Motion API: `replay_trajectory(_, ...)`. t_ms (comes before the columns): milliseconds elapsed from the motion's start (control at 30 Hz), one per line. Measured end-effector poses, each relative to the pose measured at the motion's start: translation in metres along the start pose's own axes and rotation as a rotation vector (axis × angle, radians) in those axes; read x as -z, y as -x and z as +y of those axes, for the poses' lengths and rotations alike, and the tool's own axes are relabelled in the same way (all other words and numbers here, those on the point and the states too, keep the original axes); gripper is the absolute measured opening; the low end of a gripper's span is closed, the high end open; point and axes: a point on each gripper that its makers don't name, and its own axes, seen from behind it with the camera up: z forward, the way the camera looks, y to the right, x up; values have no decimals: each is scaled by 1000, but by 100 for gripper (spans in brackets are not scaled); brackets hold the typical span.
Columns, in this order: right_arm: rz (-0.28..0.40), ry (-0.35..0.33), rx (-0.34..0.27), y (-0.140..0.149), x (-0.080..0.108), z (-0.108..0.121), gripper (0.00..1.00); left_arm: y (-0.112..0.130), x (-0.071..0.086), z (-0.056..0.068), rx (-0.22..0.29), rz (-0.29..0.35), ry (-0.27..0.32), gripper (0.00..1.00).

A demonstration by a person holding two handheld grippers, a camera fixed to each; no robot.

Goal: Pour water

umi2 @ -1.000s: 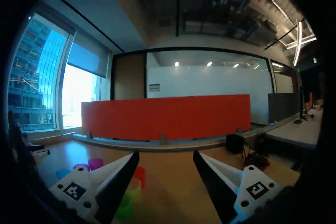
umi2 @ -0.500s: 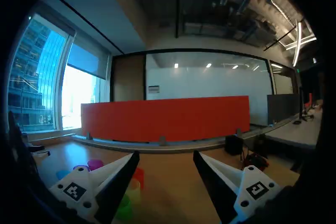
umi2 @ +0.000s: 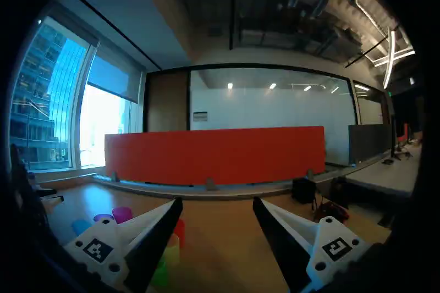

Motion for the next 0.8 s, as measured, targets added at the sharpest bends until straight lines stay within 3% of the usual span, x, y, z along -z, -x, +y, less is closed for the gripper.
replay_trajectory(567, 52, 75, 61, 16, -10, 29, 99, 0, 0, 0, 0, 0, 0, 97)
replay_trajectory(800, 49, 70, 48, 36, -17, 22, 99, 0, 0, 0, 0, 0, 0, 97)
